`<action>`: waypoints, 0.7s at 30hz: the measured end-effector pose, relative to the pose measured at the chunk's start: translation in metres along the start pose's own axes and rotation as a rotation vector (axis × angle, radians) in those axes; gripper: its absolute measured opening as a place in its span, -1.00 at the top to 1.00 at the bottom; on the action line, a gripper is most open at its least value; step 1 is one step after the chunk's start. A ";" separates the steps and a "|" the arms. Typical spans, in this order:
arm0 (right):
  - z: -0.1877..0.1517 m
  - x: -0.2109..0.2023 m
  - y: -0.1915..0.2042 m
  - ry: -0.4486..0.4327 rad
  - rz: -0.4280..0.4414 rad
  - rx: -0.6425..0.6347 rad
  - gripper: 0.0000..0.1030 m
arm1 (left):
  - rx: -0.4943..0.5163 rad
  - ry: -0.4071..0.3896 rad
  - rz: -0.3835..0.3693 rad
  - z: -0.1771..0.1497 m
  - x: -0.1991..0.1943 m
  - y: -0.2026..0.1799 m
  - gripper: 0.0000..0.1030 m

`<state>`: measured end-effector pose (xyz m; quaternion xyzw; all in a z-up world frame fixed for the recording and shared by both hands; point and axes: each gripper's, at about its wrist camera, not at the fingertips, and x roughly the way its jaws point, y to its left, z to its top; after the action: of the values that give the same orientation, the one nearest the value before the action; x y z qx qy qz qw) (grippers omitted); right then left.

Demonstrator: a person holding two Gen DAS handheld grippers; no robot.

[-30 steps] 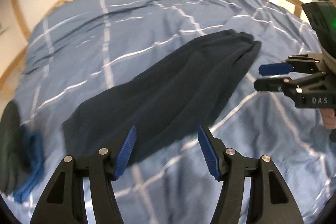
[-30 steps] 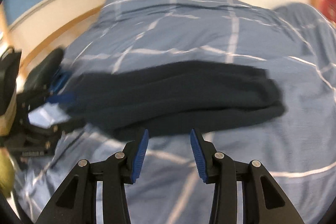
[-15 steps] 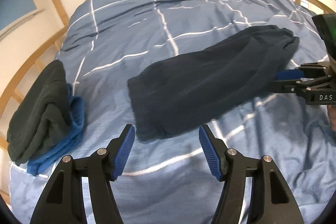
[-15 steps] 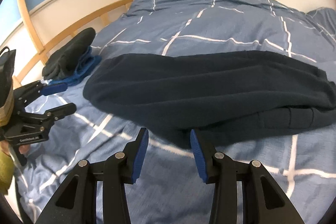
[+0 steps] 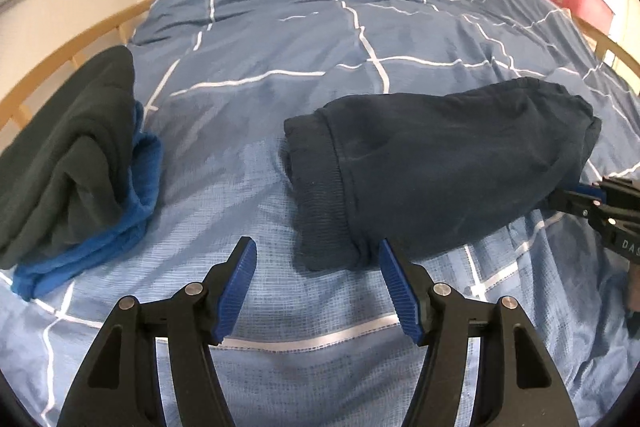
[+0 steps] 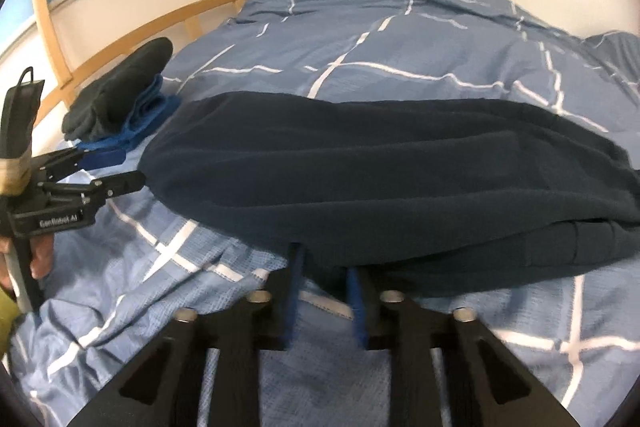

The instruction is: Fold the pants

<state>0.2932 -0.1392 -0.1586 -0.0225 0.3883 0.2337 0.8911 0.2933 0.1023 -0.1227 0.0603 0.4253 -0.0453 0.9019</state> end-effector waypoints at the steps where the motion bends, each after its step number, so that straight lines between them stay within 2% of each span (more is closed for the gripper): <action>1: -0.002 -0.003 0.002 -0.006 -0.006 0.005 0.74 | 0.005 -0.002 -0.013 -0.001 0.001 0.000 -0.24; 7: -0.019 -0.017 0.018 -0.003 -0.072 -0.003 0.80 | -0.034 0.002 -0.074 0.003 0.007 0.006 -0.30; 14: -0.024 -0.002 0.020 0.059 -0.123 0.013 0.80 | -0.082 0.041 -0.144 0.005 0.027 0.013 -0.36; 16: -0.026 0.000 0.020 0.066 -0.127 0.021 0.80 | -0.083 0.045 -0.155 0.003 0.029 0.012 -0.24; 17: -0.026 0.000 0.019 0.067 -0.127 0.025 0.80 | -0.086 0.055 -0.183 0.002 0.030 0.012 0.04; 18: -0.026 -0.001 0.019 0.066 -0.127 0.030 0.80 | -0.095 0.069 -0.206 0.002 0.031 0.011 0.18; 21: -0.028 -0.002 0.020 0.062 -0.137 0.036 0.80 | -0.122 0.057 -0.222 -0.001 0.027 0.013 0.38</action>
<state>0.2640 -0.1280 -0.1745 -0.0403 0.4172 0.1646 0.8929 0.3114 0.1144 -0.1433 -0.0409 0.4568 -0.1171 0.8809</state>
